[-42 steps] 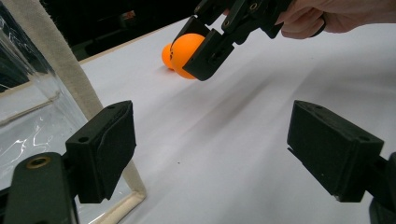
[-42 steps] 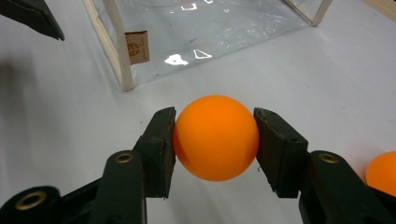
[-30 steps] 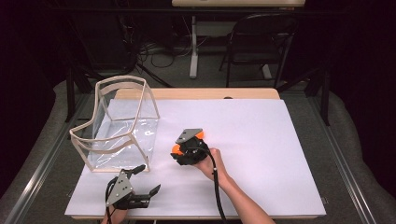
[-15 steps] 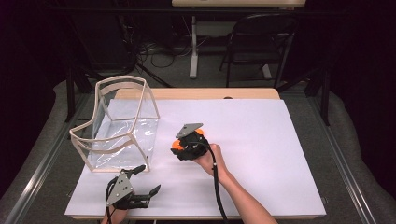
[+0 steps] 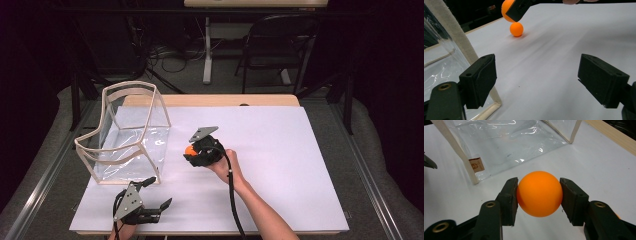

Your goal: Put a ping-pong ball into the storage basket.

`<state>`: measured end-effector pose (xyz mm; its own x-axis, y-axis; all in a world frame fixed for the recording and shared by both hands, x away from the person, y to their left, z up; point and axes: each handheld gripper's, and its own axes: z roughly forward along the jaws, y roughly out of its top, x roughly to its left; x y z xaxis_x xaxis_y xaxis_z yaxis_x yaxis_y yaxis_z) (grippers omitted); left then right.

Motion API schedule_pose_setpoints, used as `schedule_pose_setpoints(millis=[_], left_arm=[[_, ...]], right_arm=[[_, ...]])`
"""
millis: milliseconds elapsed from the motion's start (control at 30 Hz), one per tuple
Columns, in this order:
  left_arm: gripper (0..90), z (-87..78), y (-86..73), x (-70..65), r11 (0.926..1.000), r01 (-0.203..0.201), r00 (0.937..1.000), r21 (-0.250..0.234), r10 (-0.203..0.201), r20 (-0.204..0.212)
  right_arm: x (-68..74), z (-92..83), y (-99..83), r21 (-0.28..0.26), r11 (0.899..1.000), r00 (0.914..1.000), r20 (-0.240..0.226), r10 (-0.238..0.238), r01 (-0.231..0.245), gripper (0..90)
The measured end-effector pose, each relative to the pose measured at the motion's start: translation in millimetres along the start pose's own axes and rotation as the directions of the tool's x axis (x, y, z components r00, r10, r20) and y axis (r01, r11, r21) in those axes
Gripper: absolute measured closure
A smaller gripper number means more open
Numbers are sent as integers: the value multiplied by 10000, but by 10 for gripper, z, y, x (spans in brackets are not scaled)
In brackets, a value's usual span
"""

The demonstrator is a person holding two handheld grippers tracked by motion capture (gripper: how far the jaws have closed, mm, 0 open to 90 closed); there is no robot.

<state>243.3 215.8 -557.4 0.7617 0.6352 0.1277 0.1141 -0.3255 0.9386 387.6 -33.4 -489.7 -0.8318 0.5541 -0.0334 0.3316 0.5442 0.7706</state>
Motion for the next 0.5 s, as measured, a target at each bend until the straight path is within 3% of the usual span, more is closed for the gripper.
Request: schedule_pose_setpoints(millis=[500], left_arm=[[155,4,2,-2,10000,-34,10000,9,34,27]], right_arm=[[-93,-17,92,80,9999,9999,106,83,-84,507]])
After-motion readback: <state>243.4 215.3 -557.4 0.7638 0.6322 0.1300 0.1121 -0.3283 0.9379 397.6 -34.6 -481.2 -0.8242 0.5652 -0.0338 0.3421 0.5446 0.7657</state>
